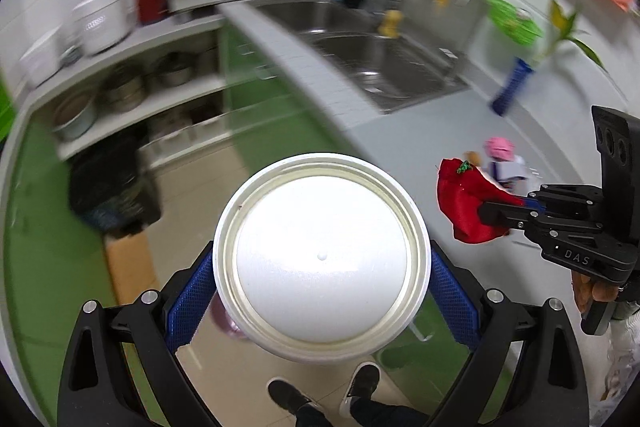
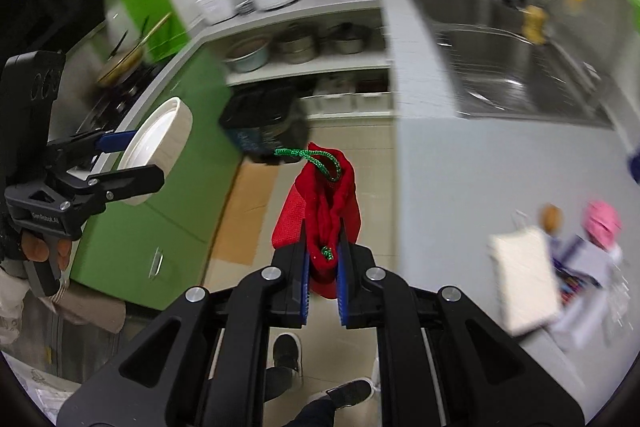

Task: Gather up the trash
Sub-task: 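Carry the lid and pouch to the pink wastebasket and release both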

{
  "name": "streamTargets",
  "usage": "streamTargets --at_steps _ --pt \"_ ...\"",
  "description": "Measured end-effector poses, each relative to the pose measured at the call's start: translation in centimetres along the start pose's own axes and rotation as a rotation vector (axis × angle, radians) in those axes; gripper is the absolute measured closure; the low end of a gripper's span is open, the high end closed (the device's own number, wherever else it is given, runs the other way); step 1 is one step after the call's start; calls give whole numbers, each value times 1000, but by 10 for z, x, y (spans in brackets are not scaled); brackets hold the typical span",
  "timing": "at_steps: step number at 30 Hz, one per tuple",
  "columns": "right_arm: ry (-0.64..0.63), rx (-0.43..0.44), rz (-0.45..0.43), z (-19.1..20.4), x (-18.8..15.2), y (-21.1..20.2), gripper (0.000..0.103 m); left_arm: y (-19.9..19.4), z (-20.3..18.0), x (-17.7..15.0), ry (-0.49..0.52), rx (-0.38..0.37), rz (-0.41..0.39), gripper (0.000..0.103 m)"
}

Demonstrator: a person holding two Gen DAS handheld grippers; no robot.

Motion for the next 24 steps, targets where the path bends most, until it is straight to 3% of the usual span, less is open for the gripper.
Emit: streamTargets --at_steps 5,9,16,24 --pt "-54 50 34 40 16 75 93 21 76 -19 -81 58 4 10" --pt "-75 72 95 60 8 155 93 71 126 -39 -113 73 33 10" --pt "-67 75 199 65 -45 290 93 207 203 -97 -172 71 111 10" --pt "-68 75 273 54 -110 391 93 327 255 -158 -239 68 170 10"
Point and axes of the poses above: each gripper's, at about its wrist camera, not at the fingertips, and y roughly the way its jaws point, z to its left, x to its top, the point moved 3 cm from there along y, roughly the way its jaws point, and after that the axes turned 10 degrees about -y, right-handed, at the moved point
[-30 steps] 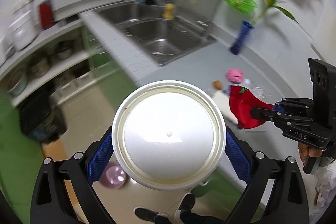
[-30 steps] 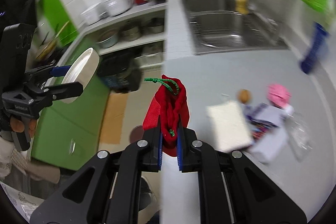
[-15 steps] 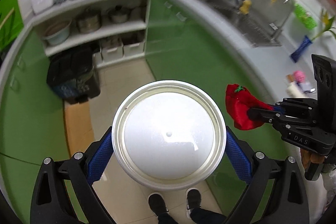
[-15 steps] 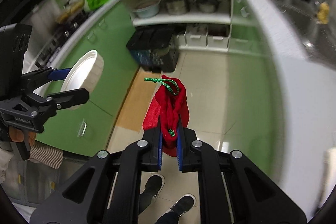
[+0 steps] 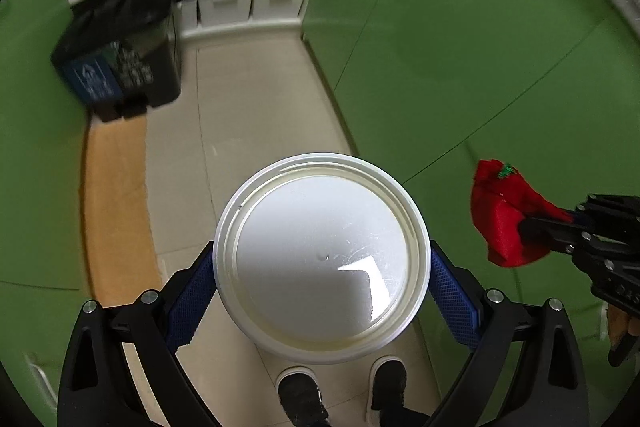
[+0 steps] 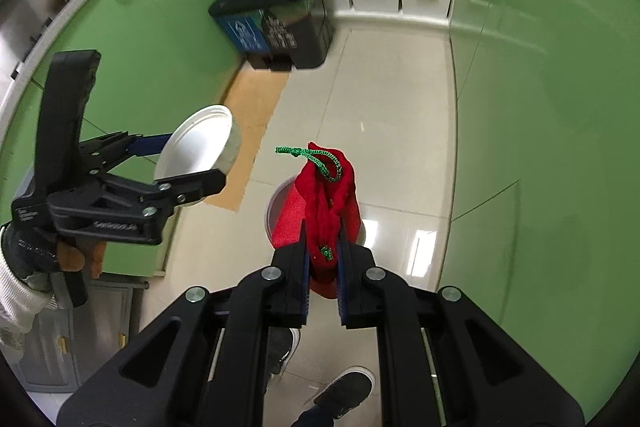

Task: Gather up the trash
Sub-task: 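Carry the lid and pouch to the pink wastebasket and release both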

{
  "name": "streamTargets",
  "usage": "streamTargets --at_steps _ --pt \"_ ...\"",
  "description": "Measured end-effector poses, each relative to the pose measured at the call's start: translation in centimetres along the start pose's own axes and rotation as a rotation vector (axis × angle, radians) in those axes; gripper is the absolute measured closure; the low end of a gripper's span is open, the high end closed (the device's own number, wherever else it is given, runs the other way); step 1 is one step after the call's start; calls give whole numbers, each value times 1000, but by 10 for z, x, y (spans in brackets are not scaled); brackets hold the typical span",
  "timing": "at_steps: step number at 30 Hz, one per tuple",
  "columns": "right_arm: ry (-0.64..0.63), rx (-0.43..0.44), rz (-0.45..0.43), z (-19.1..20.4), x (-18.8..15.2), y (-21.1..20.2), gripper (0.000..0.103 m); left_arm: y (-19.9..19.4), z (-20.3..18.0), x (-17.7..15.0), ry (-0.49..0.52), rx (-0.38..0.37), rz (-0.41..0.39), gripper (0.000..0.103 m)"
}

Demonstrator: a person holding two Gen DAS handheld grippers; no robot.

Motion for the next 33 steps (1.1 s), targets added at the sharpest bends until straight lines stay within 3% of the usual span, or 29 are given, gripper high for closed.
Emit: streamTargets --at_steps 7,11,30,33 --pt "-14 6 36 -4 -8 48 93 45 26 -5 -43 -15 44 7" --pt "-36 17 50 -2 -5 67 93 49 39 -7 -87 -36 53 6" --pt "-172 110 113 49 23 167 93 -19 105 -18 -223 -16 -68 6" --pt "-187 89 124 52 22 180 83 -20 112 -25 -235 -7 -78 6"
Point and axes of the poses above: each gripper's, at about its wrist camera, not at the fingertips, and y roughly the way its jaws point, z to its left, x to its top, the point moved 3 cm from there along y, roughly the way its jaws point, and after that the axes turned 10 degrees about -y, right-handed, at the moved point
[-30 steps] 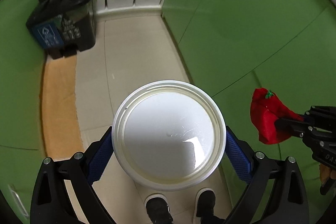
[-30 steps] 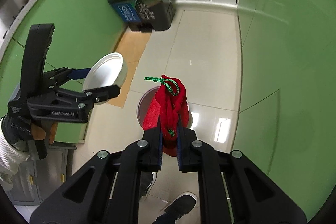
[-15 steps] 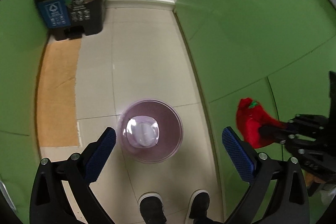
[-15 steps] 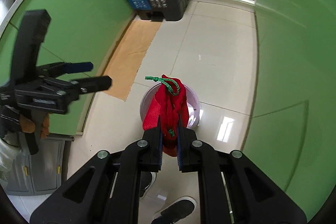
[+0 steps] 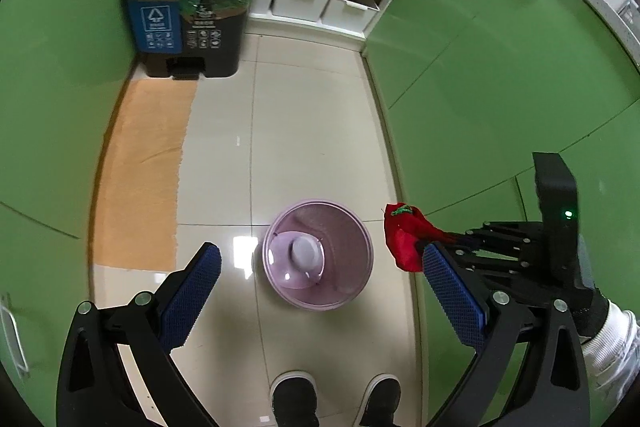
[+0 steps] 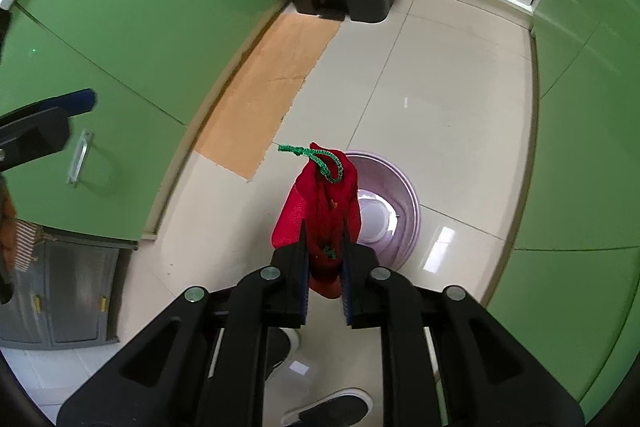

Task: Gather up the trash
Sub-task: 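Carry the lid and pouch to the pink wastebasket and release both, then move both tools back over the counter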

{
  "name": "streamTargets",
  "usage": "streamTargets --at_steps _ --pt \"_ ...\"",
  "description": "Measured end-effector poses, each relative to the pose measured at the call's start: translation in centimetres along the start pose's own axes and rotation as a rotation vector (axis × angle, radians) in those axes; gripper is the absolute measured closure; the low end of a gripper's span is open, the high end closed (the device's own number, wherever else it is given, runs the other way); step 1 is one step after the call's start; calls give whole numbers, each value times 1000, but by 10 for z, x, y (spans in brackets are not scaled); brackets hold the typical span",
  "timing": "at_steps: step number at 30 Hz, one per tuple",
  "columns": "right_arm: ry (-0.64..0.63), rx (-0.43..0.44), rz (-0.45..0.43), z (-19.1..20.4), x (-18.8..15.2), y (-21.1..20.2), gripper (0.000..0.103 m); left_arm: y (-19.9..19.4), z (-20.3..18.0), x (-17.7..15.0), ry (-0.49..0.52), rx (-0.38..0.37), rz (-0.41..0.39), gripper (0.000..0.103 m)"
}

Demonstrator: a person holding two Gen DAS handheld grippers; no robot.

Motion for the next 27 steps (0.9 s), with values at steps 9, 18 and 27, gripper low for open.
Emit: streamTargets --at_steps 9,18,27 --pt "9 -61 -19 -3 -6 0 7 -1 4 -4 1 8 1 6" --pt "70 -95 -69 -2 -8 -90 7 -47 -45 7 61 -16 10 6" --pt "157 -144 -165 24 -16 -298 6 -180 -143 19 159 -48 2 6"
Point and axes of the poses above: each gripper's, at about its wrist camera, not at the fingertips, and y roughly the way its jaws point, z to its left, x to its top, the point moved 3 cm from there along y, roughly the way its jaws point, and after that the axes turned 10 degrees about -y, right-handed, at the moved point
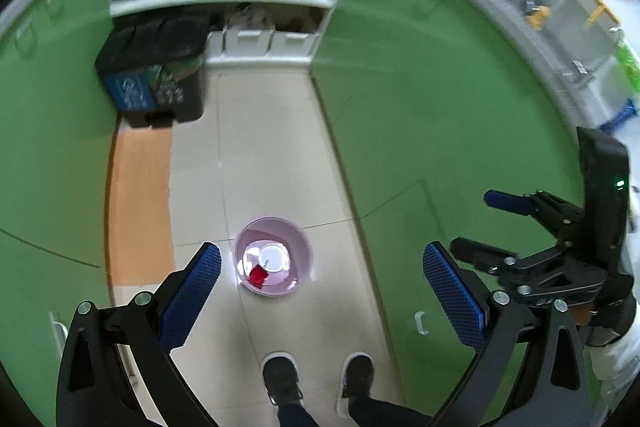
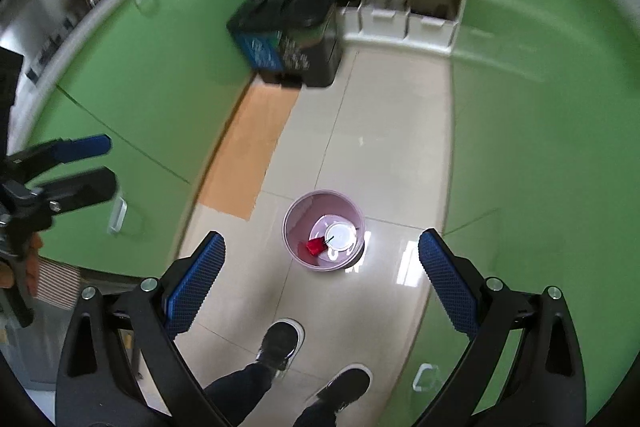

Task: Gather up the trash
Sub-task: 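Move both tools back over the counter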

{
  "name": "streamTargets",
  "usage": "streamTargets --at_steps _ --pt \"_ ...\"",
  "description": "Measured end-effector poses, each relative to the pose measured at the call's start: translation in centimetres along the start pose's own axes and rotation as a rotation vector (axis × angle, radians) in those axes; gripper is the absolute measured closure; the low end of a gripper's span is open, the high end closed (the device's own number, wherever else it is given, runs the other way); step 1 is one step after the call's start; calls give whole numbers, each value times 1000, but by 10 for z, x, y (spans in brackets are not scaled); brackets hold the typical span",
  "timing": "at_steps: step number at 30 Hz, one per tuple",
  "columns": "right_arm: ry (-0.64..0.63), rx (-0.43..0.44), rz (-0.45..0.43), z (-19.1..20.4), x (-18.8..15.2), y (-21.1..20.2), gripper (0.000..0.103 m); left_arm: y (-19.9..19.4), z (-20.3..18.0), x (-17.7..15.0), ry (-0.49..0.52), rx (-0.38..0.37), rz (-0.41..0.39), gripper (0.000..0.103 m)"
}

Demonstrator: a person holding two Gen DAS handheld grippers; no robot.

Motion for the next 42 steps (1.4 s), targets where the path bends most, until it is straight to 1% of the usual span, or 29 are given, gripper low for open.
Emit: streamTargets --at_steps 3,4,6,7,8,12,16,23,29,35,37,42 --pt "43 -27 -51 -5 2 -80 5 -48 -42 7 48 -14 -8 6" --pt "53 -36 -64 -6 3 -99 5 -66 -58 10 69 -25 -12 6" --pt "87 -72 -106 -13 0 -152 4 -89 -84 13 110 -36 -21 6" --pt "100 -84 -119 -17 -3 -168 4 -102 -99 16 134 -45 -29 6" --pt "121 -107 -139 -22 -9 -193 4 -112 -112 18 152 -59 -36 6" --pt "204 -195 -190 -44 -37 -258 3 -137 -162 21 238 -123 -45 6" --pt "328 -301 -228 -72 -82 -311 3 -141 -218 19 355 -193 -26 6" --pt "505 -441 -259 -109 -159 -369 3 -138 -307 11 539 -289 4 6" --pt "601 -512 -275 -132 -207 -401 3 -130 -374 -8 647 -347 31 6" --pt "646 -530 -263 -159 -237 -412 3 -110 -427 -30 730 -354 63 6" --pt "653 -526 -250 -169 -245 -410 3 -101 -443 -37 746 -355 77 6" --pt "658 -484 -208 -197 -259 -391 3 -83 -466 -48 762 -349 109 6"
Point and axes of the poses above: each gripper's, at about its wrist camera, not at the fingertips, and y roughly the way its jaws point, z to its left, x to its top, the point moved 3 cm from there along y, roughly the way its jaws point, and after that the axes turned 10 degrees about -y, right-handed, at the moved point
